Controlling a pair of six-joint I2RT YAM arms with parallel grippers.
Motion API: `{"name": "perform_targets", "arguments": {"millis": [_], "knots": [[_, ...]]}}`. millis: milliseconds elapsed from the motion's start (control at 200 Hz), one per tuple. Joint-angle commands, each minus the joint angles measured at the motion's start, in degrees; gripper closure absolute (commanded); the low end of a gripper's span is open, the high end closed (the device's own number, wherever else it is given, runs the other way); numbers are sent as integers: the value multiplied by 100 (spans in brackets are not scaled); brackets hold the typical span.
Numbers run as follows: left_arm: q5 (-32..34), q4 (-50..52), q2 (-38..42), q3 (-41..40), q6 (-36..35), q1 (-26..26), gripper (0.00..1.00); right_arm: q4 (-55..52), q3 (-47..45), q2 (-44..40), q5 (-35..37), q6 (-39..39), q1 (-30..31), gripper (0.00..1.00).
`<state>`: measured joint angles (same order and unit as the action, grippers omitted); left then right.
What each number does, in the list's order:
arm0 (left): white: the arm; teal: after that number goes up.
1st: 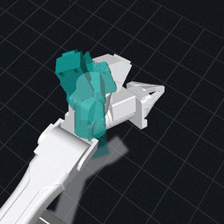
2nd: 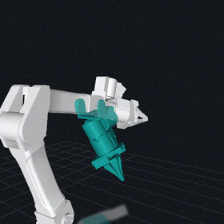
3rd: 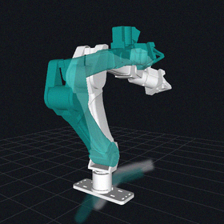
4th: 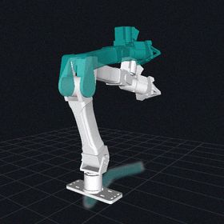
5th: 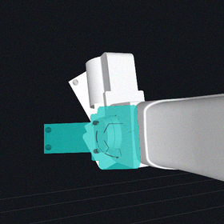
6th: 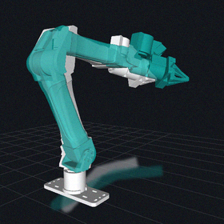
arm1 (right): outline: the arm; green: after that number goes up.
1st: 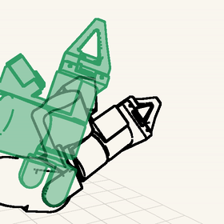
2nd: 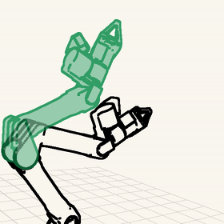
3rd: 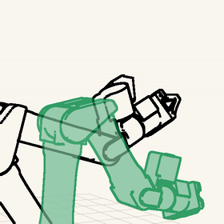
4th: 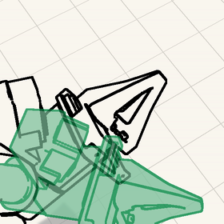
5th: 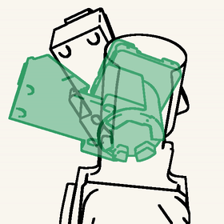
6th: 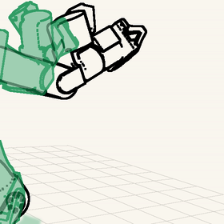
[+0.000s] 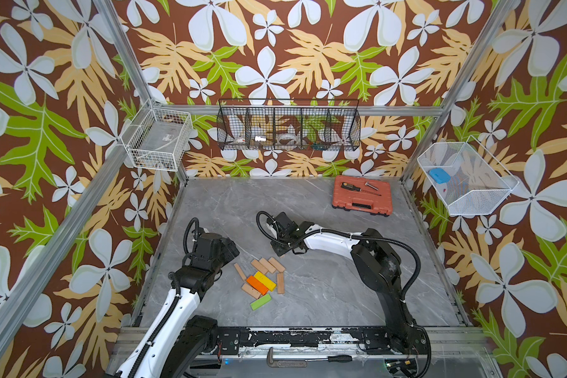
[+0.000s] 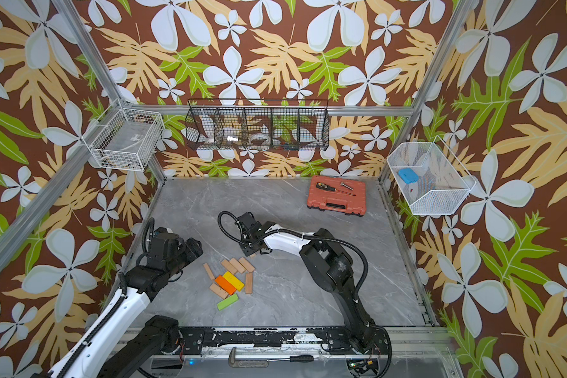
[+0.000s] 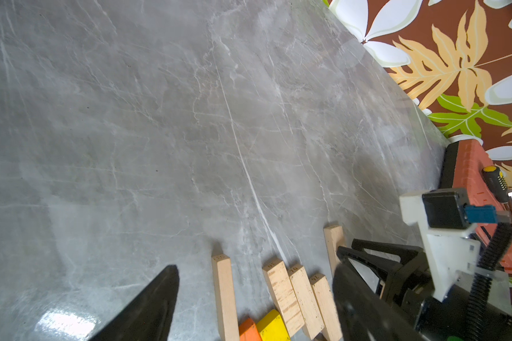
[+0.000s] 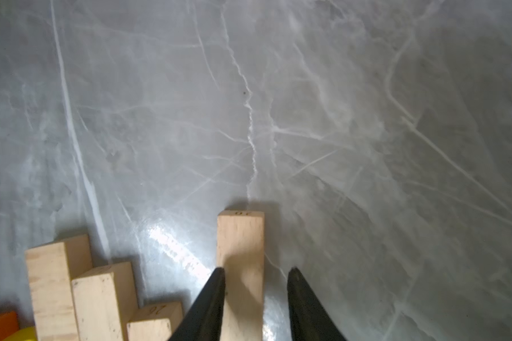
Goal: Assemble the letter k with building blocks
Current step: Adjust the building block at the center of the board.
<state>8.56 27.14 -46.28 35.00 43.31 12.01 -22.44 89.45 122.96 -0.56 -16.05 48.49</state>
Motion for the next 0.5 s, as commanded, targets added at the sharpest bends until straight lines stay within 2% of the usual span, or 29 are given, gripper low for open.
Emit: {"name": "perform_targets", "arguments": {"millis": [0, 95, 190, 285, 495], "knots": [[6, -94, 5, -3, -29, -3, 16, 100, -19, -97, -89, -152, -6, 59], [2, -116, 5, -11, -66, -5, 16, 189, -86, -171, -18, -341, 15, 55], [22, -91, 5, -2, -87, -5, 16, -50, 76, -23, 447, -346, 127, 50], [91, -5, 5, 56, -123, -5, 15, -307, 279, 185, 854, -292, 221, 50], [225, 125, -2, 147, -197, 1, 15, -294, 271, 309, 943, -277, 249, 54]]}}
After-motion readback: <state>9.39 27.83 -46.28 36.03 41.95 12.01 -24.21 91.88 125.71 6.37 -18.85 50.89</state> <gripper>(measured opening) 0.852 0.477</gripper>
